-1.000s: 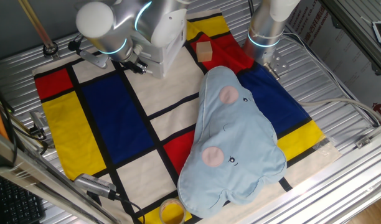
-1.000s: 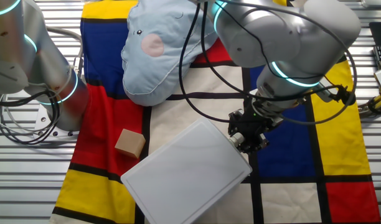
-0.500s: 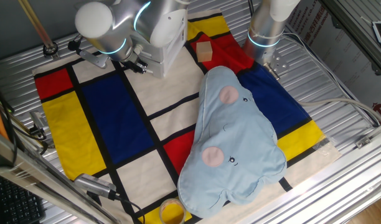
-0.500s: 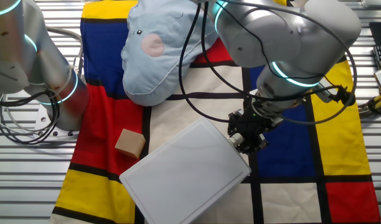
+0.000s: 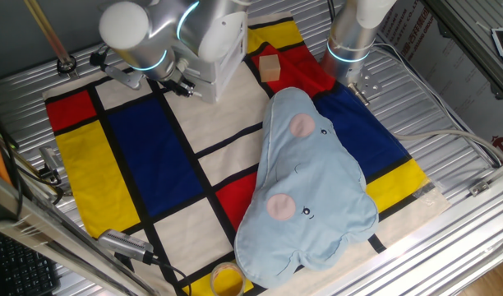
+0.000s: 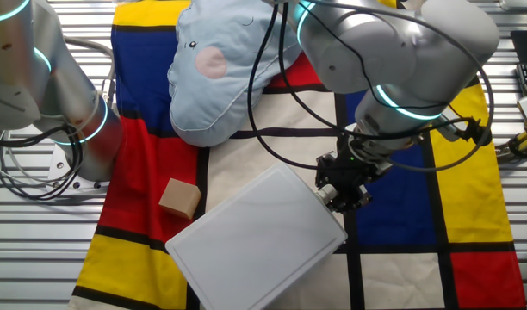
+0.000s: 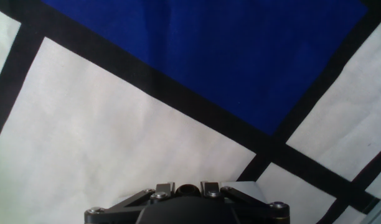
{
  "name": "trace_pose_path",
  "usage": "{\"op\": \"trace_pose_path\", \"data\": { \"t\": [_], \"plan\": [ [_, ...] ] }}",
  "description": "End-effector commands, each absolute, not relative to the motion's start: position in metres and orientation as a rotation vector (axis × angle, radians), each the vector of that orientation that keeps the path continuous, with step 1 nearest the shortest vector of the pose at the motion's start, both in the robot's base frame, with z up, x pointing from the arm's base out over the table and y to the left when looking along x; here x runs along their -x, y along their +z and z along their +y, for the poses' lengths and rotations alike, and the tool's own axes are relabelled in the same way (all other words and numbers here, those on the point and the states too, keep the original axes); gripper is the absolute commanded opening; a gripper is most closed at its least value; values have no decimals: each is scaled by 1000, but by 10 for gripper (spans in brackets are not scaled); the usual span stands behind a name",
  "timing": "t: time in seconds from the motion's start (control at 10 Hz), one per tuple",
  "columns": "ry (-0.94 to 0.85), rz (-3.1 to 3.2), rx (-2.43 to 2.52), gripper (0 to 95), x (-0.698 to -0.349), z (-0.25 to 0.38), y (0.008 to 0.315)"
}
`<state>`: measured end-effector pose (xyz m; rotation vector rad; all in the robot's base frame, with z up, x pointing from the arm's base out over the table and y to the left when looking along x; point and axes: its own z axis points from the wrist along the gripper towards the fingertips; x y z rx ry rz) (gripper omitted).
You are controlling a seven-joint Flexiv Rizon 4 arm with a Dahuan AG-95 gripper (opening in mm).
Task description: Grasp the handle and close the drawer
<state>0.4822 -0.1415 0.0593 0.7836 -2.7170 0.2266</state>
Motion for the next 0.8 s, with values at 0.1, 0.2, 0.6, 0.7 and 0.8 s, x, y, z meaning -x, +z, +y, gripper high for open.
{"op": "trace_pose_path", "data": {
  "t": [0.1,0.2,0.6,0.7,0.8],
  "plan": [
    [238,-2721,-784,0,-481,-142,59],
    [231,-2724,-782,0,-480,-142,59],
    [236,-2723,-782,0,-479,-143,59],
    [239,-2724,-783,0,-478,-143,59],
    [239,-2725,-786,0,-478,-144,60]
  ]
}}
